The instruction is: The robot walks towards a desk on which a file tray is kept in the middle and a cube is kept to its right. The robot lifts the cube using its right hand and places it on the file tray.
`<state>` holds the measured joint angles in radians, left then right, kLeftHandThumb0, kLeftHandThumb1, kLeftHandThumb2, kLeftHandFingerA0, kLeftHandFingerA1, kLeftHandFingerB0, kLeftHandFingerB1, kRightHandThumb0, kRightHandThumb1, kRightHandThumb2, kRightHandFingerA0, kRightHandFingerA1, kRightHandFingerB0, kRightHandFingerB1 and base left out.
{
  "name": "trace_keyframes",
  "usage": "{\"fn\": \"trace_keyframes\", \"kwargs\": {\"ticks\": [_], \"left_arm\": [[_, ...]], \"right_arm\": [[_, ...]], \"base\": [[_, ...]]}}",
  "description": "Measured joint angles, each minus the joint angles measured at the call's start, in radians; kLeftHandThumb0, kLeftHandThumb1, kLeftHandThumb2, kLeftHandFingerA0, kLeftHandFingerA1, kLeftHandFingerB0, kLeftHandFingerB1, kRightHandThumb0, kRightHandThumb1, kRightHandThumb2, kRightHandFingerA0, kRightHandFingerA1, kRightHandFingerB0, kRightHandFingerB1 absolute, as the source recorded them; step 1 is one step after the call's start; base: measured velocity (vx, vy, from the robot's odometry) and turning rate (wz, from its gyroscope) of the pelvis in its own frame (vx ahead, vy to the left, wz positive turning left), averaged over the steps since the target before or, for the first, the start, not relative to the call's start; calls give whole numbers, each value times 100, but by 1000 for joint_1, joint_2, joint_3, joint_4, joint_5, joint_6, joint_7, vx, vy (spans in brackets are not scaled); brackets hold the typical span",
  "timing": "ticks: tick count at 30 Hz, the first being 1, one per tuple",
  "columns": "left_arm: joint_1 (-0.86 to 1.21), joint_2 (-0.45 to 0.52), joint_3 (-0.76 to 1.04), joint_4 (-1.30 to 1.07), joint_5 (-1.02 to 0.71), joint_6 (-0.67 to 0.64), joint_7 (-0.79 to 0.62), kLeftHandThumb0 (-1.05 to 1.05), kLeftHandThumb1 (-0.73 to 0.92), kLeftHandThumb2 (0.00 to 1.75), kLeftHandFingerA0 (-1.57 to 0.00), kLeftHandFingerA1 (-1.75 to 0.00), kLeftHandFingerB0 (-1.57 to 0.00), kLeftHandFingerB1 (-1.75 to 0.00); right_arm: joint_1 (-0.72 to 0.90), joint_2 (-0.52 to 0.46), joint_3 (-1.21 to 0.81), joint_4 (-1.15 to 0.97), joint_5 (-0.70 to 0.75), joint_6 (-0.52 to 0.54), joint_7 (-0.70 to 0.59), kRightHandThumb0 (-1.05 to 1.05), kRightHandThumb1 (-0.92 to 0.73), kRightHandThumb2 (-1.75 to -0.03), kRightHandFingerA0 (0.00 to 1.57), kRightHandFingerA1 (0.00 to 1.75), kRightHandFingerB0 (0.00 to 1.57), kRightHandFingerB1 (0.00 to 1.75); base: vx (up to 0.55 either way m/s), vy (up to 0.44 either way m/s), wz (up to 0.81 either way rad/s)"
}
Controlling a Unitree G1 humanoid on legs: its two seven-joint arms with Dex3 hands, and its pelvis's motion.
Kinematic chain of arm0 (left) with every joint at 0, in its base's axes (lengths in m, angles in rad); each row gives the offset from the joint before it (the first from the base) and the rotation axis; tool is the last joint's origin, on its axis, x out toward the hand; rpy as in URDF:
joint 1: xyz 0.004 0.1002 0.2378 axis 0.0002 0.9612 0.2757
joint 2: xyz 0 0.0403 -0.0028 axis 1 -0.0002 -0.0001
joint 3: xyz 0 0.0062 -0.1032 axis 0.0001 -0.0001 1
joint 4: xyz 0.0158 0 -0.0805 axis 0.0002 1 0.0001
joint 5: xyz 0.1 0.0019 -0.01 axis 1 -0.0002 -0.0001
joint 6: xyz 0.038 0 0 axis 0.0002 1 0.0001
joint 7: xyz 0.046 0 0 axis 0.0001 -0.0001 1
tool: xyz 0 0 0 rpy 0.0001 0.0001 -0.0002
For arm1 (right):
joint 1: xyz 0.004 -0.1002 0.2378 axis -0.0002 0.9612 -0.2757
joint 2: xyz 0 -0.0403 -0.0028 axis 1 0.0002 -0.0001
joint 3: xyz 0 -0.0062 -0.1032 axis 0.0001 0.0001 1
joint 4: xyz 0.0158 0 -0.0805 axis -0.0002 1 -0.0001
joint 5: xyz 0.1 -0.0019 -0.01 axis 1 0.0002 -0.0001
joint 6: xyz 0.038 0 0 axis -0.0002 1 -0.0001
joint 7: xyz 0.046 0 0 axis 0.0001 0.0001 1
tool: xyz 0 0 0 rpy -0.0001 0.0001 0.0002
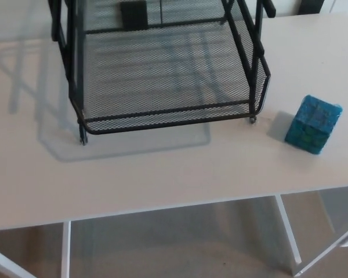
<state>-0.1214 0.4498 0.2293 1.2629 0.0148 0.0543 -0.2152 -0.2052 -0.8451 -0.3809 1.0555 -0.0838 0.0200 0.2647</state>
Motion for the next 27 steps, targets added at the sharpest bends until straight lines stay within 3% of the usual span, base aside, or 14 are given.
{"fn": "trace_keyframes", "kwargs": {"ticks": [2,3,7,8,10,11,12,13,19,20,21,24,25,27], "left_arm": [[8,5,14,-3,-4,0,-2,-105,62,135,0,-80,-9,-66],[8,9,26,-2,-9,0,-4,-105,63,135,-1,-81,-5,-67],[7,15,40,-2,-23,-8,-10,-105,62,134,-3,-84,-6,-69],[5,16,44,-3,-27,-9,-12,-105,63,134,0,-82,-10,-68],[5,15,48,-2,-30,-9,-13,-105,62,134,0,-82,-9,-68],[5,15,48,-2,-30,-9,-13,-105,60,133,0,-82,-6,-68],[4,15,49,-2,-30,-9,-13,-105,61,133,0,-81,-7,-67],[4,15,49,-2,-31,-9,-14,-105,60,133,-7,-84,-6,-71],[-6,15,46,0,-31,-9,-17,-105,64,133,-32,-92,-6,-76],[-8,15,45,0,-31,-9,-18,-105,92,86,-34,-111,-4,-93],[-11,14,43,0,-30,-9,-19,-105,64,133,-35,-94,-6,-77],[-11,14,42,0,-31,-10,-22,-105,66,133,-45,-98,-12,-80],[-12,14,41,0,-31,-10,-23,-105,90,87,-36,-119,-6,-107],[-10,14,40,0,-31,-11,-26,-105,92,86,-41,-113,-11,-99]], "right_arm": [[-31,6,-49,-16,30,-1,-6,-50,-45,-55,32,55,5,30],[-48,6,-64,-28,41,-2,-8,-56,-35,-72,36,69,1,48],[-162,6,-69,-52,67,-10,-13,-50,-18,-82,38,80,0,63],[-190,6,-64,-65,72,-12,-13,-77,-39,-79,26,75,1,63],[-219,6,-50,-122,74,-6,-9,-69,-40,-80,20,70,0,46],[-229,6,-42,-154,74,-3,-7,-58,-55,-57,14,64,0,30],[-237,6,-35,-186,74,-1,-4,-64,-40,-79,10,56,0,16],[-247,6,-24,-221,74,3,-1,-63,-35,-77,0,46,0,13],[-346,11,80,-428,72,14,44,-80,-48,-86,1,15,0,12],[-358,11,101,-452,71,14,53,-75,-46,-86,0,19,0,20],[-378,11,138,-495,69,15,72,-72,-45,-85,0,21,0,21],[-405,11,232,-594,53,32,112,-80,-49,-87,0,13,0,14],[-414,11,265,-618,47,39,126,-74,-46,-87,0,20,0,18],[-427,12,325,-658,33,52,150,-74,-46,-88,0,21,0,20]], "base": [[0,0,0],[0,0,0],[0,0,0],[0,0,0],[0,0,0],[0,0,0],[0,0,0],[0,0,0],[0,0,0],[0,0,0],[0,0,0],[0,0,0],[0,0,0],[0,0,0]]}}
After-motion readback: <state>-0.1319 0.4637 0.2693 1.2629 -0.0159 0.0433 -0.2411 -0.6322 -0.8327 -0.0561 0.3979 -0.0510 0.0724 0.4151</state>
